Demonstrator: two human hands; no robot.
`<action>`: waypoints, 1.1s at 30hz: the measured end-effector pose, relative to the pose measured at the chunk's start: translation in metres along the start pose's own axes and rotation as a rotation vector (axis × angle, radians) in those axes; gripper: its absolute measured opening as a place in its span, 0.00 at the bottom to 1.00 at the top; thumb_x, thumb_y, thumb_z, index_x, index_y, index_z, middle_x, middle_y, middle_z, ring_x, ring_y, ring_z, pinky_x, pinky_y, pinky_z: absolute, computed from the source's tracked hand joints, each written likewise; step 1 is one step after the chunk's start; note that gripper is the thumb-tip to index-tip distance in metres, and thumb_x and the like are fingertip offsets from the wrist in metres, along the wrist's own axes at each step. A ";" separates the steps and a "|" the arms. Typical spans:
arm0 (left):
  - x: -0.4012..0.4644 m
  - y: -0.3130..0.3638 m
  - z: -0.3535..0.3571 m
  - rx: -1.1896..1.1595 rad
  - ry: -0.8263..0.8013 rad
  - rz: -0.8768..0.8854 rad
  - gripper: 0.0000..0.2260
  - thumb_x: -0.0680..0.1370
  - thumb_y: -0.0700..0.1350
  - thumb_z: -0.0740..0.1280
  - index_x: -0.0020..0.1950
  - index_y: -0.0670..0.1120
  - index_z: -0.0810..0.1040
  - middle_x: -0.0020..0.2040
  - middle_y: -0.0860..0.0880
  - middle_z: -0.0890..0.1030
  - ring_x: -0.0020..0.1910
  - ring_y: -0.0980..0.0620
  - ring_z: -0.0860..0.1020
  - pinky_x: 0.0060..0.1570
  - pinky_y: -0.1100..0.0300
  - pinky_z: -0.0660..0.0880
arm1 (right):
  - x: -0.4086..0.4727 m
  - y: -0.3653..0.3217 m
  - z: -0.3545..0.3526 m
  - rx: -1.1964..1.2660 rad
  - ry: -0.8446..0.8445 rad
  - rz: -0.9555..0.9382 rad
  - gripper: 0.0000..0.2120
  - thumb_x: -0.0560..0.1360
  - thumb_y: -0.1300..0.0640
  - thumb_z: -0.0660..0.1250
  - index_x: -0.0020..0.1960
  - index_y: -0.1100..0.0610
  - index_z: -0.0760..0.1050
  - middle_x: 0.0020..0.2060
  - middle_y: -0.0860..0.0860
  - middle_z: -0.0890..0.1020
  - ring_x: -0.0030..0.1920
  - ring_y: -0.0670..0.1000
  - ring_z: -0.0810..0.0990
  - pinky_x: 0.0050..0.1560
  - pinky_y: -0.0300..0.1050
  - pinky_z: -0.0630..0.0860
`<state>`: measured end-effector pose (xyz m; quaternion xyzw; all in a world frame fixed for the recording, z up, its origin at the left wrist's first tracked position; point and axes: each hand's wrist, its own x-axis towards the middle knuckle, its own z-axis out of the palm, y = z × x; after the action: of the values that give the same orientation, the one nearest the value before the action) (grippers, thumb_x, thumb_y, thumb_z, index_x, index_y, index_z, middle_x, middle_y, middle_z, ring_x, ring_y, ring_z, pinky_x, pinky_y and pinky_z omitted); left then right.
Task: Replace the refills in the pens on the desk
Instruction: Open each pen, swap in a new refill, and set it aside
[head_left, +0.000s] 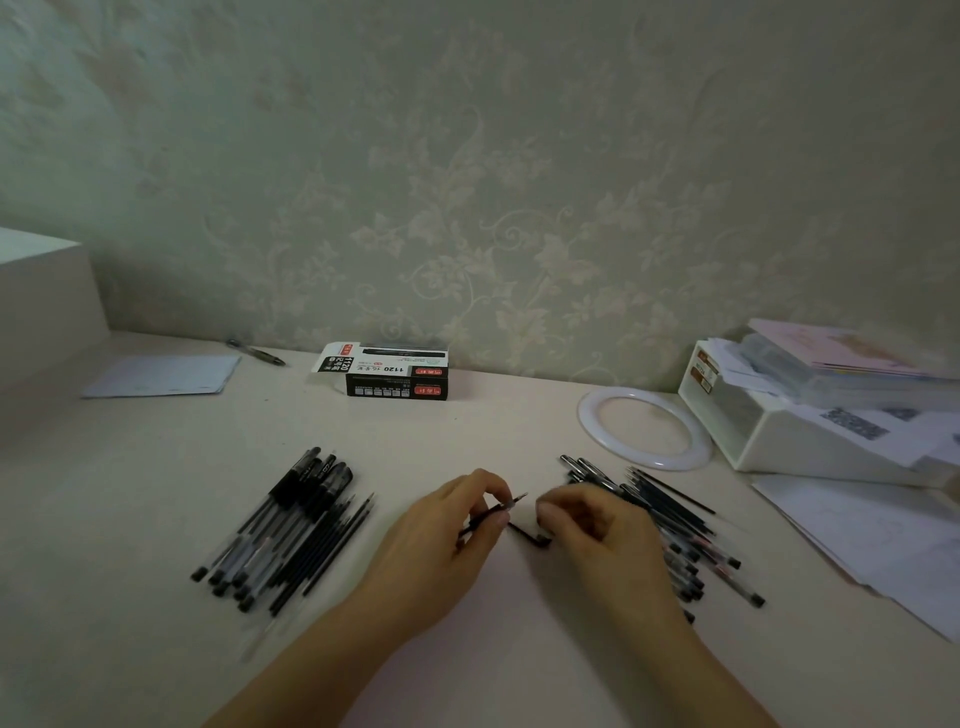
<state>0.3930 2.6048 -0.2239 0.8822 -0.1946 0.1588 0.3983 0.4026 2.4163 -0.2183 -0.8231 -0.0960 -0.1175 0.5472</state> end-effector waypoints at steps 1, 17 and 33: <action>0.000 0.000 -0.001 0.007 -0.005 0.011 0.04 0.80 0.51 0.62 0.53 0.61 0.71 0.42 0.60 0.74 0.34 0.61 0.73 0.32 0.70 0.64 | 0.001 -0.001 -0.002 0.089 0.026 0.041 0.09 0.74 0.60 0.72 0.42 0.46 0.83 0.38 0.45 0.86 0.41 0.45 0.84 0.45 0.37 0.80; 0.001 -0.003 -0.004 0.143 -0.044 0.072 0.06 0.77 0.58 0.64 0.52 0.59 0.72 0.46 0.61 0.75 0.41 0.61 0.74 0.35 0.65 0.72 | 0.002 -0.003 -0.003 0.146 -0.196 0.032 0.07 0.73 0.64 0.73 0.46 0.52 0.83 0.41 0.50 0.86 0.43 0.48 0.85 0.47 0.37 0.79; 0.003 -0.007 -0.003 0.073 -0.024 0.088 0.05 0.76 0.53 0.69 0.49 0.58 0.74 0.45 0.59 0.77 0.40 0.57 0.76 0.39 0.59 0.76 | 0.002 0.002 -0.001 -0.027 -0.199 -0.076 0.04 0.76 0.55 0.70 0.43 0.48 0.80 0.38 0.45 0.83 0.38 0.42 0.80 0.41 0.32 0.74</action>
<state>0.3982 2.6110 -0.2252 0.8885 -0.2322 0.1726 0.3561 0.4045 2.4146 -0.2188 -0.8338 -0.1797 -0.0570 0.5188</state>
